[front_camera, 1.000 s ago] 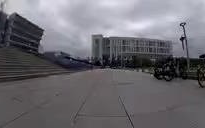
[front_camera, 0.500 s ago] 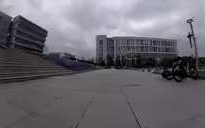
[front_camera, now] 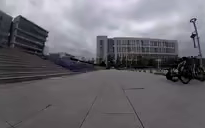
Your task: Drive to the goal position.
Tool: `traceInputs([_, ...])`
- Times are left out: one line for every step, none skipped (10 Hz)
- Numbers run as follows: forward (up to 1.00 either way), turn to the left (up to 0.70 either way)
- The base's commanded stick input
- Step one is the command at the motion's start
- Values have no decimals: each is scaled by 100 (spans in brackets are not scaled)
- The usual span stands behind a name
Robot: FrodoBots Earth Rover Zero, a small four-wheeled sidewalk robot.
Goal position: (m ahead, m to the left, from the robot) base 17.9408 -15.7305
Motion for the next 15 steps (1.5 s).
traceInputs([70, 0])
traceInputs([70, 0])
traceInputs([70, 0])
traceInputs([70, 0])
traceInputs([70, 0])
traceInputs([70, 0])
traceInputs([70, 0])
traceInputs([70, 0])
traceInputs([70, 0])
traceInputs([70, 0])
traceInputs([70, 0])
traceInputs([70, 0])
traceInputs([70, 0])
traceInputs([70, -23])
traceInputs([70, -34])
